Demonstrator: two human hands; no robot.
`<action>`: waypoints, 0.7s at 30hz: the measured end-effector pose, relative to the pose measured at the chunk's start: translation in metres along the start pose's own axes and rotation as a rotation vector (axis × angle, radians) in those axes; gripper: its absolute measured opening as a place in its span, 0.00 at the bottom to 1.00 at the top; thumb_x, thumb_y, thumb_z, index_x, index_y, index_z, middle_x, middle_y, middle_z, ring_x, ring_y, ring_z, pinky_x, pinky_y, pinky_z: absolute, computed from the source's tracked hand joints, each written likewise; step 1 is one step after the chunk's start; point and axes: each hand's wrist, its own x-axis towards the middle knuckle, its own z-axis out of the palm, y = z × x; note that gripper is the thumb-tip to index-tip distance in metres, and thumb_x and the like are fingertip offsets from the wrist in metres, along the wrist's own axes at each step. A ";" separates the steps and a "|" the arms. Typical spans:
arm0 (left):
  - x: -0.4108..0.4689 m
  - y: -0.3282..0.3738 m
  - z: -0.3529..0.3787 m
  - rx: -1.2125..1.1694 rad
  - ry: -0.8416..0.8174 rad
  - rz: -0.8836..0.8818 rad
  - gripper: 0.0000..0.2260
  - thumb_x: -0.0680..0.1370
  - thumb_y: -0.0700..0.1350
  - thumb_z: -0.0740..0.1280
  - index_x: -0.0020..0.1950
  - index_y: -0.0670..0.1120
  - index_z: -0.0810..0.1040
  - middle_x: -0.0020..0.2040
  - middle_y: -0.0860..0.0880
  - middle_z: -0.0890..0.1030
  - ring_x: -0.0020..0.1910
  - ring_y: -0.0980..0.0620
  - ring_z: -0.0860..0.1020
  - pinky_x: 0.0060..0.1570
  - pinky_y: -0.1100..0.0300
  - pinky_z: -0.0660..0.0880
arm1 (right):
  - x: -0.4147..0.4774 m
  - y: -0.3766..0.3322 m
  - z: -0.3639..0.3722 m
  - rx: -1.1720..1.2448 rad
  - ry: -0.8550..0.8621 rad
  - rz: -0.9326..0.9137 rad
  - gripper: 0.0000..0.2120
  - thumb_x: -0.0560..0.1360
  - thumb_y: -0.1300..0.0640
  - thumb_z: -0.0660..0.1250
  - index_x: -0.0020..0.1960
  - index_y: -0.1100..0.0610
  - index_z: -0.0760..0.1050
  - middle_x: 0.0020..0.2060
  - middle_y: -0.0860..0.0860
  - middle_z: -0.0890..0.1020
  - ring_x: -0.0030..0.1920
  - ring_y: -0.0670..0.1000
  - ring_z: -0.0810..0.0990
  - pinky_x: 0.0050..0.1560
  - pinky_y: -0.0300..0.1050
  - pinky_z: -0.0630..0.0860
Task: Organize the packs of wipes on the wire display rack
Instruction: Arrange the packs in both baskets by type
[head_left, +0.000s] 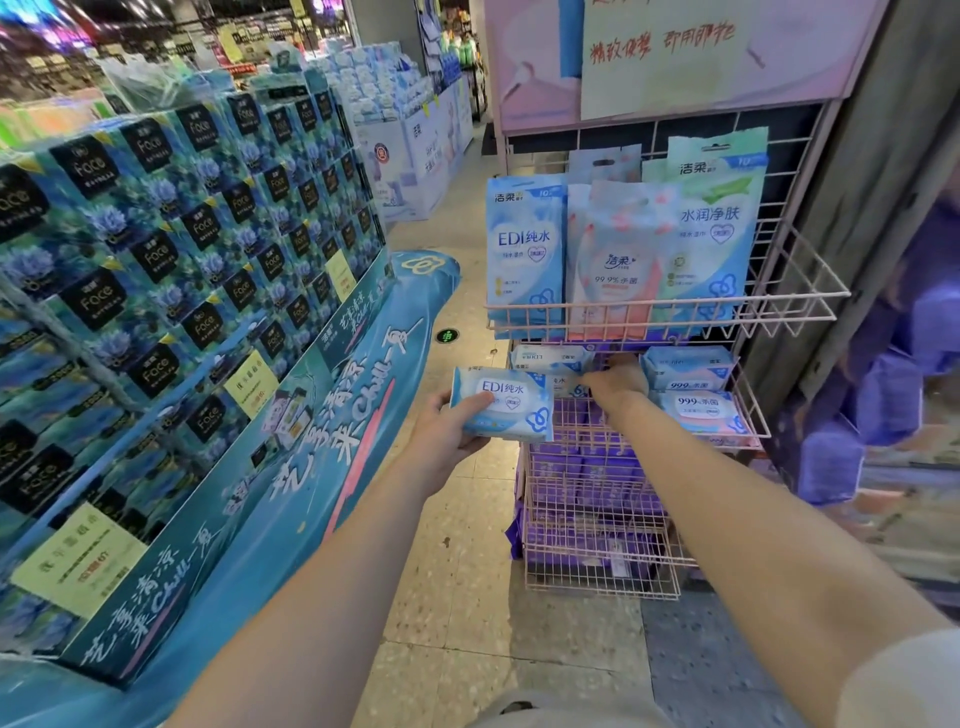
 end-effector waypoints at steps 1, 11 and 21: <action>0.002 0.000 0.004 0.000 0.003 -0.008 0.31 0.73 0.47 0.80 0.72 0.46 0.70 0.60 0.43 0.84 0.53 0.45 0.87 0.53 0.50 0.84 | -0.003 -0.003 -0.002 0.008 0.019 0.011 0.17 0.77 0.53 0.72 0.62 0.61 0.77 0.57 0.60 0.84 0.57 0.61 0.82 0.55 0.50 0.79; 0.017 -0.004 0.047 0.009 0.091 -0.002 0.30 0.72 0.51 0.81 0.65 0.46 0.69 0.55 0.42 0.84 0.45 0.47 0.88 0.39 0.55 0.84 | -0.045 -0.008 -0.019 0.353 -0.423 -0.111 0.13 0.70 0.53 0.80 0.51 0.48 0.79 0.53 0.50 0.86 0.45 0.46 0.87 0.39 0.36 0.81; 0.051 -0.001 0.059 0.782 0.171 0.139 0.18 0.81 0.57 0.69 0.61 0.45 0.83 0.57 0.44 0.85 0.52 0.44 0.80 0.55 0.51 0.79 | -0.034 -0.004 -0.019 0.172 -0.241 -0.055 0.32 0.74 0.54 0.78 0.74 0.60 0.72 0.68 0.55 0.79 0.67 0.56 0.79 0.68 0.45 0.74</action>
